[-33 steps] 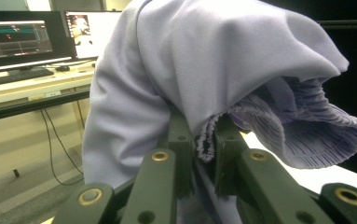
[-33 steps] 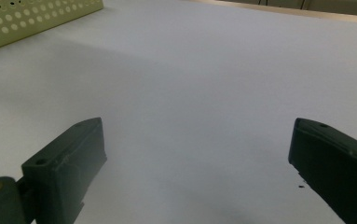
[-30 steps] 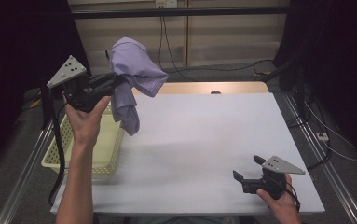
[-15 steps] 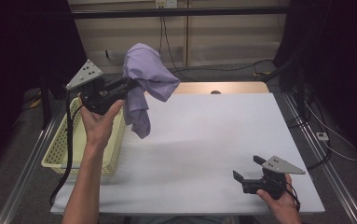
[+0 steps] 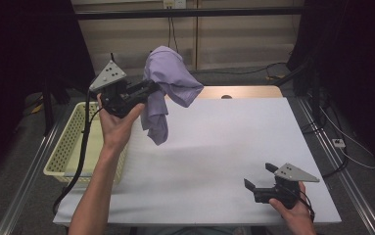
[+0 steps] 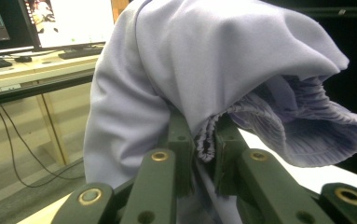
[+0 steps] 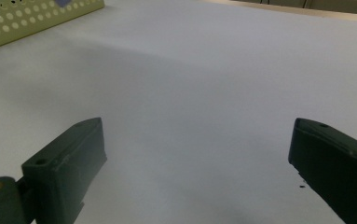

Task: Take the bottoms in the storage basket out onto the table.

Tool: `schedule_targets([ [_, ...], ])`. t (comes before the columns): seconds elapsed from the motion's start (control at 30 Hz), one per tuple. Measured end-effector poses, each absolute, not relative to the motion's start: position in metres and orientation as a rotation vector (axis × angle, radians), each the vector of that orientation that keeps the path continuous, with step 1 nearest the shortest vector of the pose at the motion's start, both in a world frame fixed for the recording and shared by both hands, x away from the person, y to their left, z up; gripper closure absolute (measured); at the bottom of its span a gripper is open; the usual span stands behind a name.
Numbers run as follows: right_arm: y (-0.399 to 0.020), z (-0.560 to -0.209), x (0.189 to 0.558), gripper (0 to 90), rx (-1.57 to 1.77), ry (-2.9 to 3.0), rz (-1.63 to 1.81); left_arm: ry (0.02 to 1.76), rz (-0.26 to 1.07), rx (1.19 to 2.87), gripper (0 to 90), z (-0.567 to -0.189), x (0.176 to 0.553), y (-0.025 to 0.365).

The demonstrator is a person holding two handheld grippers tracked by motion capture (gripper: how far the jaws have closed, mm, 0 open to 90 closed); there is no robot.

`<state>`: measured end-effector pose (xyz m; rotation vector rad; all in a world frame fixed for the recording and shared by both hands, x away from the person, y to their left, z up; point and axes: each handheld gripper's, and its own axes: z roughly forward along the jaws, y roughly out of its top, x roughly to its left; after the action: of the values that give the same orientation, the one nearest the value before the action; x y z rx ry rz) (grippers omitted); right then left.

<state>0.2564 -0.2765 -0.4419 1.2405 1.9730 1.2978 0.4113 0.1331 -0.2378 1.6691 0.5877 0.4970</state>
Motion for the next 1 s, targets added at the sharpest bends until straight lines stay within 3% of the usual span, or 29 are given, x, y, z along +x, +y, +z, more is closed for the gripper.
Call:
schedule_targets([
  [1.0, -0.277, -0.441, 0.254, 3.8, 1.234, 1.981, 1.3, 0.606, 0.413, 1.732, 80.9, -0.278, 0.421, 0.092],
])
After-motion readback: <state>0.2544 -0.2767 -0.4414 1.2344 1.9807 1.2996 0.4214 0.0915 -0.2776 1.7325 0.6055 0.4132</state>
